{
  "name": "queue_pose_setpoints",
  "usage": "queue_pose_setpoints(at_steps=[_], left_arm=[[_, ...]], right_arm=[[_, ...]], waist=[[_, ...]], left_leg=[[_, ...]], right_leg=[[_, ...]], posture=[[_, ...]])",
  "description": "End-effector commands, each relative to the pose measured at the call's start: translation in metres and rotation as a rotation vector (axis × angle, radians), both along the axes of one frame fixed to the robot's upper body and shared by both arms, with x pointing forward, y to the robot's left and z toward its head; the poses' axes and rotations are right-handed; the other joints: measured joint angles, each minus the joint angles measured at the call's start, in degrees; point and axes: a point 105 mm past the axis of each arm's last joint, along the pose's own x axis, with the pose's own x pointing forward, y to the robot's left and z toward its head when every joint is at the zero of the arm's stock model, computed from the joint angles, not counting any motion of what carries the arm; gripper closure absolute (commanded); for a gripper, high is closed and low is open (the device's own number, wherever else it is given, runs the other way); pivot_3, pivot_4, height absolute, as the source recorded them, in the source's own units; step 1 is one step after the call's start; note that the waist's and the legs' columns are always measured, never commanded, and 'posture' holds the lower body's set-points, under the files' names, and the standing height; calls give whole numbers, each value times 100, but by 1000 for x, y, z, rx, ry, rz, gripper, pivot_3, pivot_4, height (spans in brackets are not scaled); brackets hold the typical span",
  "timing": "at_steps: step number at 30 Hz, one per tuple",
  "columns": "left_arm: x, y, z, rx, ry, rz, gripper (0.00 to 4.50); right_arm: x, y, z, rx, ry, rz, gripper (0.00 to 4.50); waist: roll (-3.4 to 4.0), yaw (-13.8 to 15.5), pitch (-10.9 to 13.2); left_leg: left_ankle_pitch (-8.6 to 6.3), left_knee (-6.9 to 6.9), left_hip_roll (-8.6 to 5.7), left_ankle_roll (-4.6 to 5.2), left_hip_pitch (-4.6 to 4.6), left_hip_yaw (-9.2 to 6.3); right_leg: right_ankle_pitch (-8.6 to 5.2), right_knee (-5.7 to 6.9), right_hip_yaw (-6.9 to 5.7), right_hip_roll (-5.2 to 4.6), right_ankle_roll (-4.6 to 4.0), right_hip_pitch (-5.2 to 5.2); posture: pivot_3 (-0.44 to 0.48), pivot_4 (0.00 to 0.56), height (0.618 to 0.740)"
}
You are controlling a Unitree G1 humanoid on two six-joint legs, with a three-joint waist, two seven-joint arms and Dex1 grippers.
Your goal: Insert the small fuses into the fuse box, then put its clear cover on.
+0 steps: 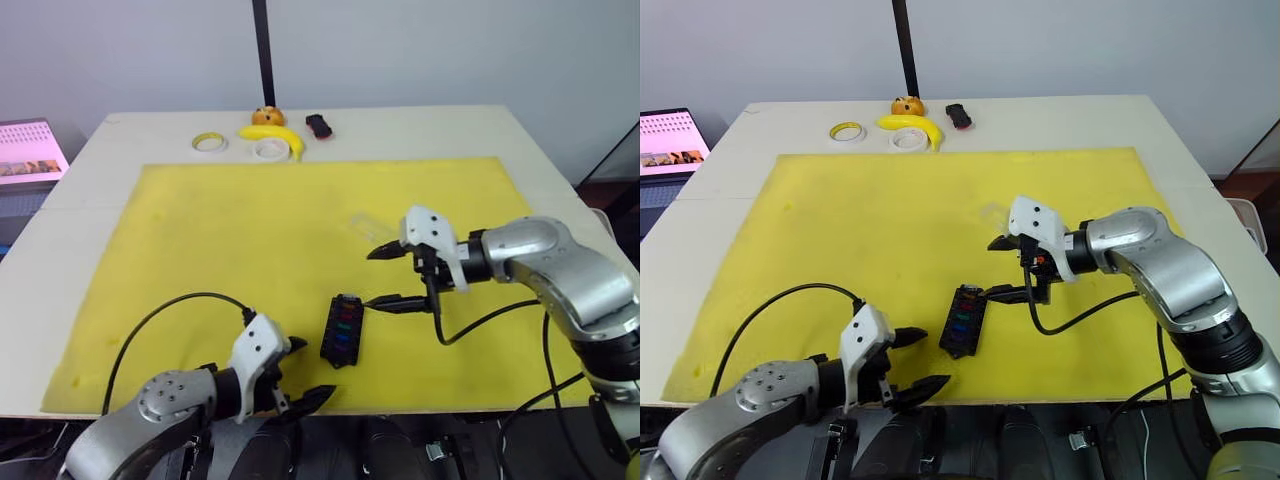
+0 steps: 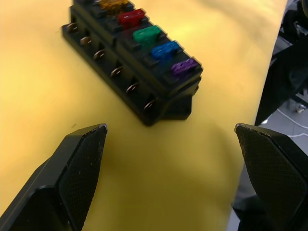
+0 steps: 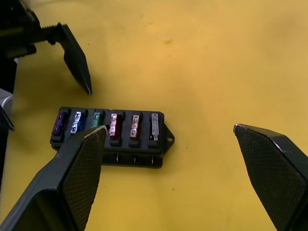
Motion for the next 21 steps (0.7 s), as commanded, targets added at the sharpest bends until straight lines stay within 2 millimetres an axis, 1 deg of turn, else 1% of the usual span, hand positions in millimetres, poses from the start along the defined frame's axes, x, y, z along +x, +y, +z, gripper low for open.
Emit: queue_pose_setpoints(at_steps=[1,4,7,9,13,18,21], left_arm=[[1,-8,-2,-2,-13,1,0],[1,-15,-6,-7,-9,0,0],[2,-14,-6,-4,-14,5,0],[2,-12,-5,-1,-19,6,0],[1,-8,-3,9,-29,4,0],[1,-5,-5,24,-35,1,0],[2,-4,-5,27,-38,4,0]], right_arm=[[-1,0,15,10,-52,4,18],[7,-4,18,5,-59,-48,18],[30,-5,22,24,-71,-175,18],[41,-6,22,30,-66,-236,18],[73,-16,7,-33,-38,-423,18],[98,-17,0,-39,-14,-528,18],[108,-14,-2,-44,-8,-555,18]], waist=[[1,-3,0],[1,1,0],[0,-10,-1],[1,-3,-1],[0,-4,-1],[1,-28,-1],[2,-38,-1]], left_leg=[[0,0,0,0,0,0],[0,0,-1,0,0,1],[0,2,-1,0,0,1],[0,1,0,0,1,1],[0,0,-2,1,0,0],[0,-2,-3,0,0,1],[1,-2,-1,-1,0,1]], right_leg=[[0,0,0,0,0,0],[0,-1,-1,-1,0,1],[0,-1,-1,-1,0,2],[-1,-1,-1,1,-1,1],[-1,-3,-1,-1,-1,0],[0,0,-1,1,0,-4],[2,5,-1,5,2,-7]], posture=[[0,150,740],[0,150,740],[0,150,740],[0,150,740],[0,150,740],[0,150,740],[0,150,740]])
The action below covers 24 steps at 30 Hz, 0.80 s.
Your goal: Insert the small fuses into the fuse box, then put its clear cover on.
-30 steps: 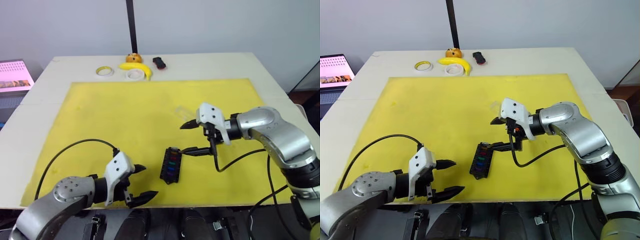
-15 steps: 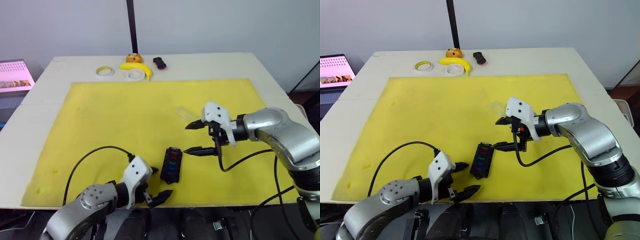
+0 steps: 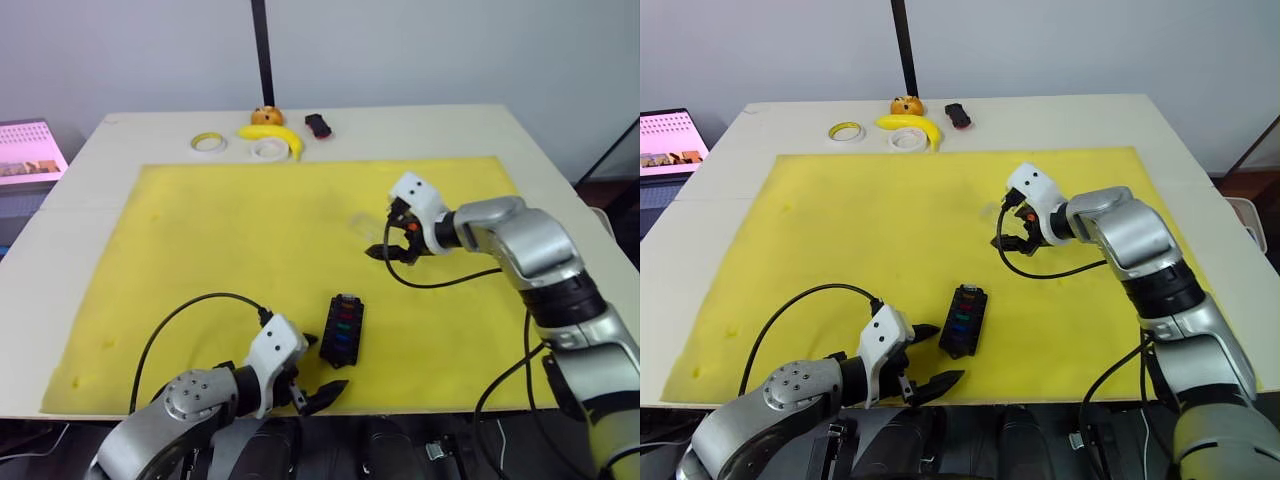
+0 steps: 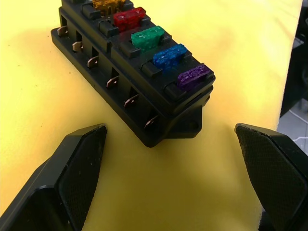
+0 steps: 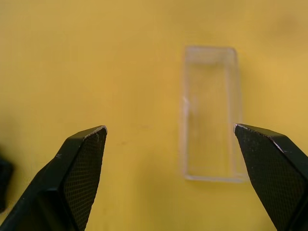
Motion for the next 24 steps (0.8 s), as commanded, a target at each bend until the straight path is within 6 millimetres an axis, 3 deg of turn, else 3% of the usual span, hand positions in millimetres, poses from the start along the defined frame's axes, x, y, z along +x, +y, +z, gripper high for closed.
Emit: queue_pose_setpoints(at_steps=[1,8,17,21,24], left_arm=[[-1,2,1,8,-10,2,0],[-1,9,11,-5,-46,8,0],[-10,50,52,38,-99,-134,0],[10,69,70,45,-124,-132,0],[32,73,82,43,-161,-128,0]], right_arm=[[13,3,13,-9,-54,-22,18],[26,5,-3,-36,-6,-28,18],[38,6,-11,-21,18,-32,18],[40,13,-9,-8,19,-10,18],[41,15,-9,-7,23,-7,18]], waist=[[0,1,0],[0,-16,0],[4,-118,2],[6,-123,2],[7,-128,3]], left_leg=[[0,0,0,0,0,0],[0,0,-1,0,0,0],[3,-3,3,-5,1,-1],[4,-3,2,-7,2,-1],[6,-3,3,-9,3,-2]], right_leg=[[1,0,0,1,1,0],[7,1,0,3,13,-2],[6,5,1,9,10,-6],[5,7,1,19,6,-6],[9,8,0,24,12,-5]], posture=[[0,150,740],[0,150,740],[0,150,740],[0,150,740],[0,150,740]])
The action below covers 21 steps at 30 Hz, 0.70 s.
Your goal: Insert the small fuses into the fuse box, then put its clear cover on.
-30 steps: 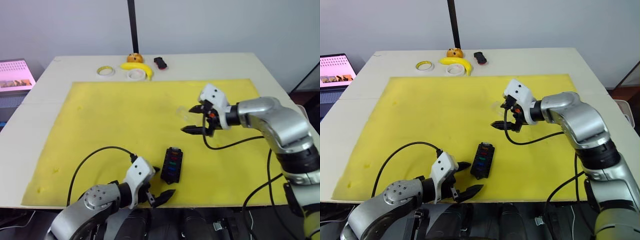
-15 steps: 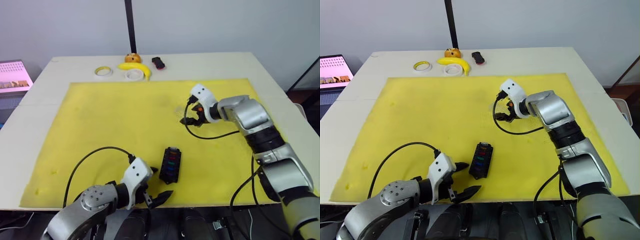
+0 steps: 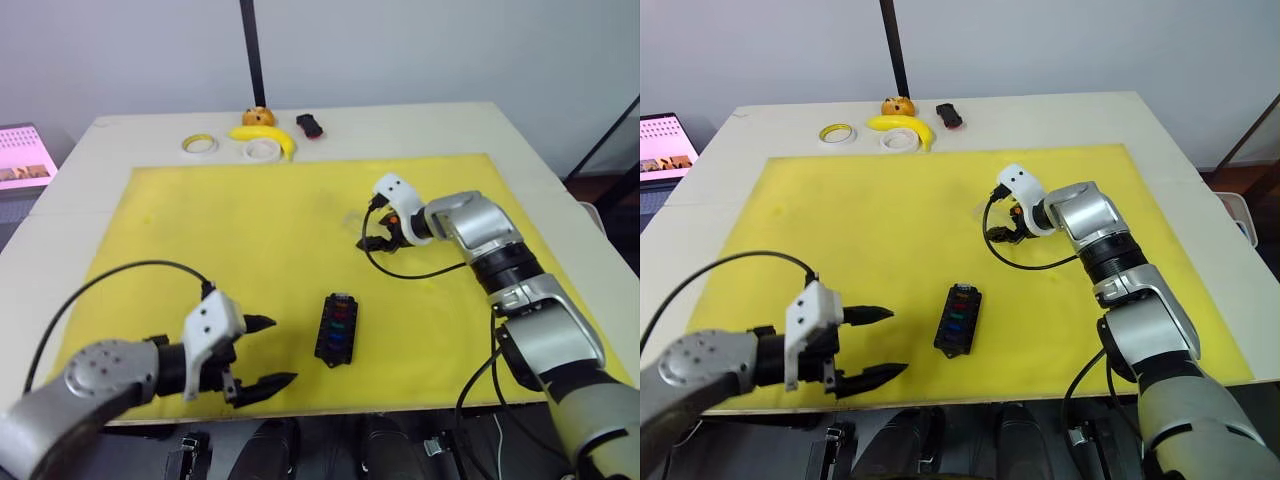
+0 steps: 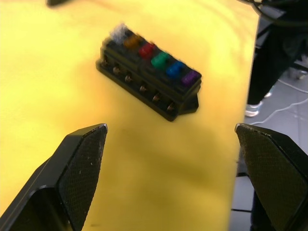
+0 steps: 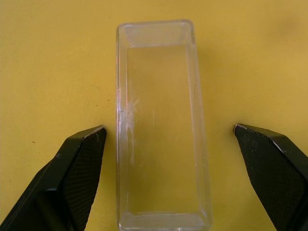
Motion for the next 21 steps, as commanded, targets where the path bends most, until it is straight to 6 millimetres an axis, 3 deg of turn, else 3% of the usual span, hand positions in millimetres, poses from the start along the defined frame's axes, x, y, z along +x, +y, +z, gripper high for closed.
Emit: queue_pose_setpoints(at_steps=[1,13,21], left_arm=[[20,2,14,-6,-50,-19,0],[102,-12,18,80,-151,-24,0],[118,-23,20,33,-170,-19,0]], right_arm=[[5,8,15,12,-45,20,18],[1,12,8,-6,-16,52,18],[-1,16,8,2,-15,64,18]], waist=[[0,-11,0],[-1,-42,0],[-2,-32,0]], left_leg=[[0,0,0,0,1,0],[5,-6,0,-7,1,2],[11,-17,-1,-16,0,1]], right_leg=[[1,1,0,1,1,0],[5,14,4,7,1,-14],[5,17,7,6,2,-22]], posture=[[0,150,740],[0,150,740],[0,150,740]])
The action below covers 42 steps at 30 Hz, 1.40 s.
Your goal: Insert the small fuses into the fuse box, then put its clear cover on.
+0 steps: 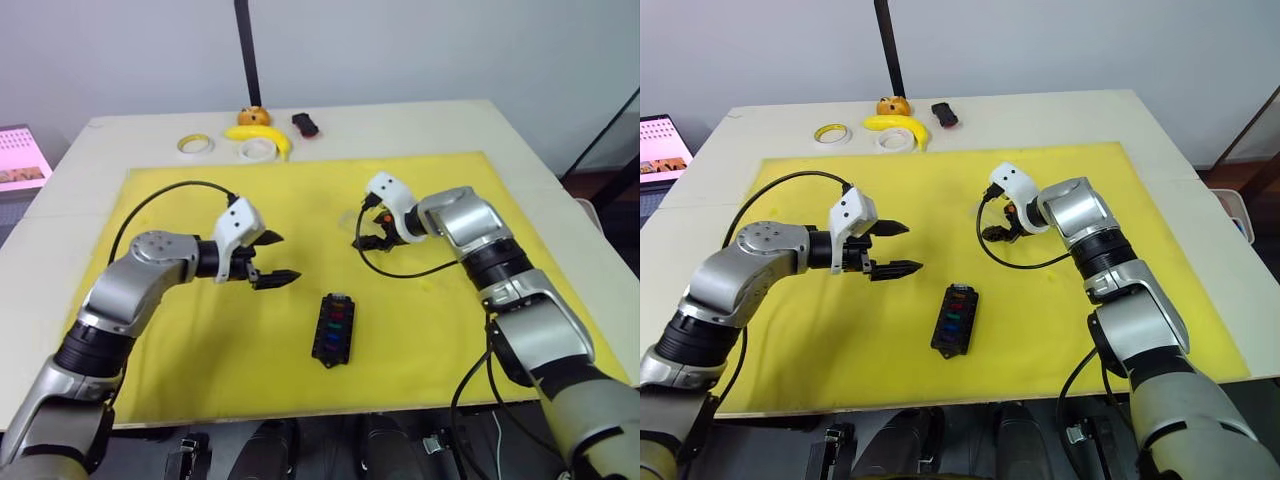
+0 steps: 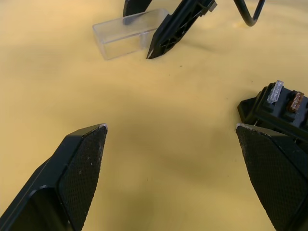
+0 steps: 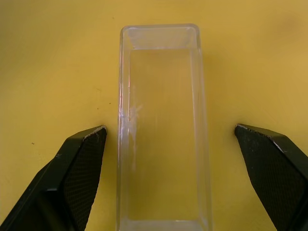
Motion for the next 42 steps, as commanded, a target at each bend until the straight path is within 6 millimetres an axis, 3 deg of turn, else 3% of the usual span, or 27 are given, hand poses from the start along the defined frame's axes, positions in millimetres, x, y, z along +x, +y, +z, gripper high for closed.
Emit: queue_pose_setpoints(at_steps=[1,3,7,15,20,28,35,42], left_arm=[[4,-4,13,-18,-58,-10,0],[5,-5,13,-26,-63,-6,0],[6,-4,13,-32,-69,5,0],[-14,-2,9,-44,-49,-29,0],[-70,-8,-3,-54,31,-83,0],[-133,-12,-25,-33,161,-90,0],[-136,-29,-57,-55,191,24,0],[-129,-49,-67,-109,168,79,0]], right_arm=[[0,9,9,23,-20,30,272],[0,10,10,24,-23,32,822],[-1,10,12,24,-24,38,2763],[-8,6,34,26,-61,54,2788],[-30,-2,49,30,-83,54,2788],[-45,2,57,37,-98,65,2788],[-54,9,72,51,-124,120,2788],[-67,2,71,20,-110,143,2788]], waist=[[0,-9,0],[0,-15,0],[0,-12,0],[0,-4,0],[0,12,0],[0,31,1],[0,58,1],[-2,57,0]], left_leg=[[0,0,0,0,0,1],[0,-2,0,0,0,1],[3,-8,0,-4,0,1],[9,-21,0,-14,0,1],[15,-40,-2,-22,-4,0],[17,-42,8,-20,5,-1],[15,-42,5,-15,4,0],[14,-42,5,-14,4,1]], right_leg=[[0,0,0,0,0,0],[0,1,1,0,0,0],[0,1,1,0,0,-4],[0,1,3,-1,-1,-12],[-1,-6,4,-10,-1,-21],[5,-8,5,-14,-14,-11],[5,-16,4,-18,-15,-7],[5,-19,2,-19,-14,-6]], posture=[[0,150,740],[0,150,740],[0,150,740],[0,150,740],[0,150,740],[0,150,740],[0,150,740],[0,150,740]])
